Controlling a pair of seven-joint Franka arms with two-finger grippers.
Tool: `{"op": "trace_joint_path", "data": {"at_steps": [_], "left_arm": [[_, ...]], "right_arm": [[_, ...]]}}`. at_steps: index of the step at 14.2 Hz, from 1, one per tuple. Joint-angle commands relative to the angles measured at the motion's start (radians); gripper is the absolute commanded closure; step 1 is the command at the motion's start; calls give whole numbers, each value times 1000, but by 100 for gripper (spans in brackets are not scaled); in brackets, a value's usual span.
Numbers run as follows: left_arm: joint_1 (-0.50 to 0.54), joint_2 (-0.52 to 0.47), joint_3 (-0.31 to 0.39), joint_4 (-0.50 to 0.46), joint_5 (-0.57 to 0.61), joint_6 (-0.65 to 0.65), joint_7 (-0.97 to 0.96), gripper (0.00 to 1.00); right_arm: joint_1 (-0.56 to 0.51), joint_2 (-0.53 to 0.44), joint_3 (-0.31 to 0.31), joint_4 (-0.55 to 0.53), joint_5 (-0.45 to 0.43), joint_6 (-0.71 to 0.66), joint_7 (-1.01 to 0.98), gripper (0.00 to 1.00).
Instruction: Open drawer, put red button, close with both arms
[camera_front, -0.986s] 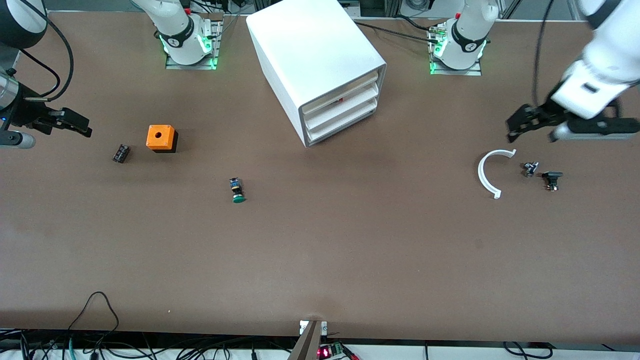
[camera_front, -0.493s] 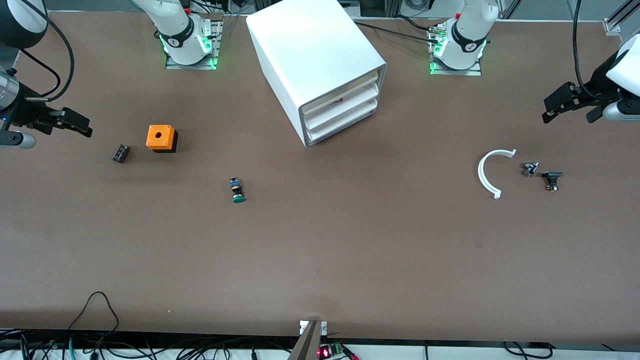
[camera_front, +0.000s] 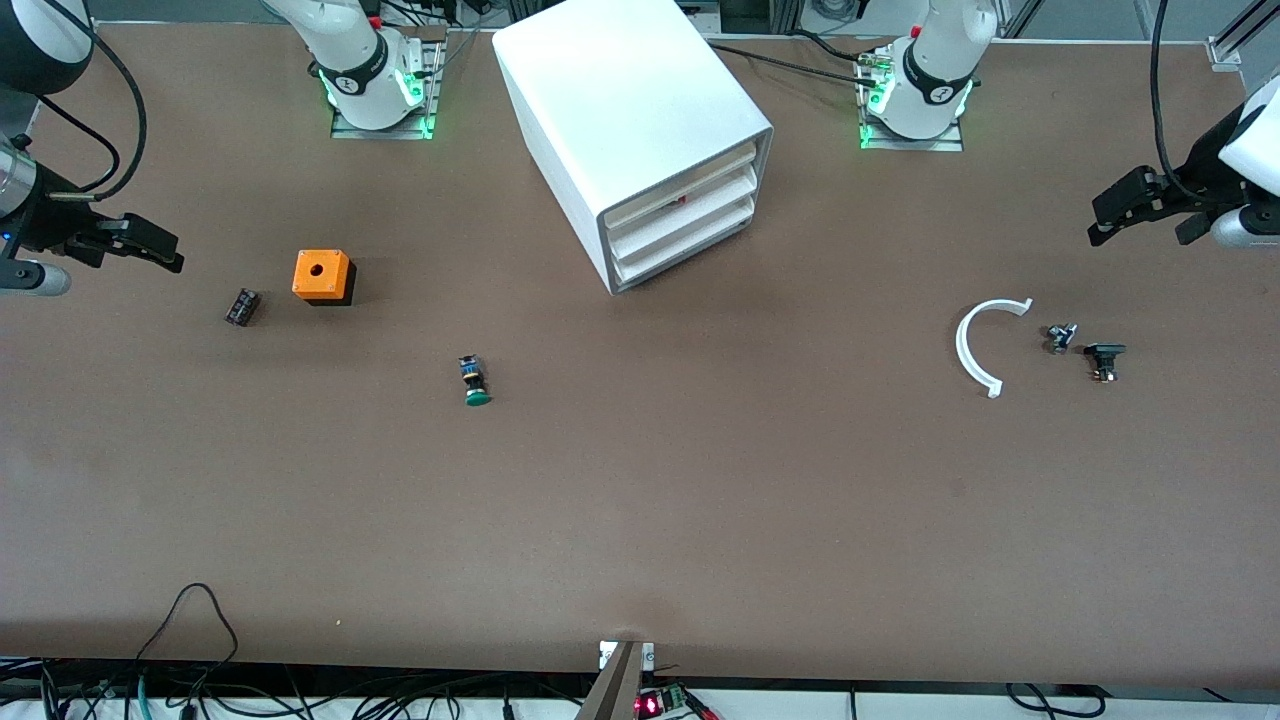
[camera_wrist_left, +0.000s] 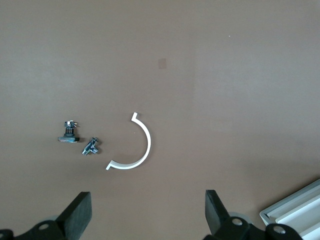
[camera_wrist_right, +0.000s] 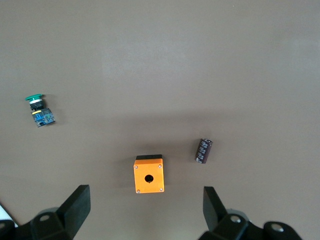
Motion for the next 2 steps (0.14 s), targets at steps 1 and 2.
{"op": "trace_joint_path", "data": {"at_steps": [1,2], "left_arm": [[6,19,-5,42,-18,-33,16,0],[6,19,-4,42,-20,-33,17,0]], "right_arm": [[0,-12,2,6,14,-19,0,0],[1,-14,2,6,14,-19,0,0]]}}
